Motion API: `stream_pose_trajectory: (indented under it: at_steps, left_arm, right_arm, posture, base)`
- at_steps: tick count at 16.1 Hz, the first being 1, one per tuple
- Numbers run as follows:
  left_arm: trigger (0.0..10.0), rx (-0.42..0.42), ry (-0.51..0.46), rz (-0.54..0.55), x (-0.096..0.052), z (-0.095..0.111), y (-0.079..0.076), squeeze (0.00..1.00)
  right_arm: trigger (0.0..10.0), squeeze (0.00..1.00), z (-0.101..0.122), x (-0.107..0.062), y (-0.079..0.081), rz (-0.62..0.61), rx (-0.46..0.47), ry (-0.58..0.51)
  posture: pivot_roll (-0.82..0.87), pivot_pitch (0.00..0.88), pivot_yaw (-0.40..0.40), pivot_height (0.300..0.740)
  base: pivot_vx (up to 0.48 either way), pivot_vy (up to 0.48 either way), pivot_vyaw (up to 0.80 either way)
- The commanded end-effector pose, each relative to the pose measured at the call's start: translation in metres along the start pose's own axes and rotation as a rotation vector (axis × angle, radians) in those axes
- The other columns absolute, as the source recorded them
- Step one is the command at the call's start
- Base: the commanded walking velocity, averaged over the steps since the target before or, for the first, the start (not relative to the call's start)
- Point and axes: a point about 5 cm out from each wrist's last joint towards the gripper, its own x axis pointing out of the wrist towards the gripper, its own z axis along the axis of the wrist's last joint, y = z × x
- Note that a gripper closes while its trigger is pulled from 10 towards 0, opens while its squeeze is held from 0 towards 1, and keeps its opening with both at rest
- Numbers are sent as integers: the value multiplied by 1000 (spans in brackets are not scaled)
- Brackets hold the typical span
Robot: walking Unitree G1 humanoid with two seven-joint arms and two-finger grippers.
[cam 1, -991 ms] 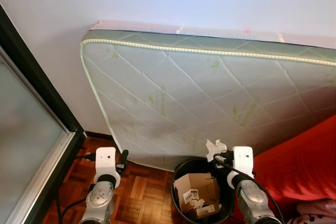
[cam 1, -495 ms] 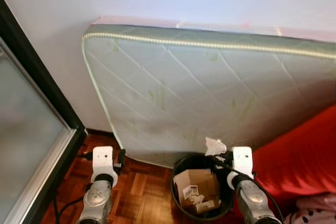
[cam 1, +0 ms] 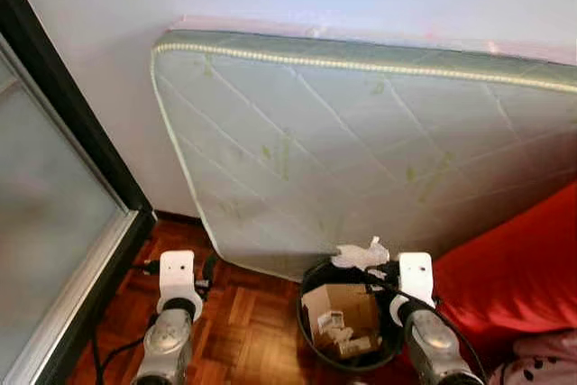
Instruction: Clean up the room
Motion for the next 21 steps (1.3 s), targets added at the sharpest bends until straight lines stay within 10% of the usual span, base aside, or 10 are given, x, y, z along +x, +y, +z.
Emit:
stream_pose_trajectory:
  at_steps: [1, 21]
  left_arm:
    - [10000, -13, 34, 12, -3, -7, 2, 0]
    - [10000, -29, 50, -19, -3, -9, -3, 0]
  right_arm:
    - [10000, 0, -2, 0, 2, 4, -3, 13]
    - [10000, 0, 3, 2, 3, -1, -25, -7]
  posture:
    - [10, 97, -14, 646]
    - [15, 92, -14, 617]
  base:
    - [0, 0, 0]
    - [24, 0, 0]
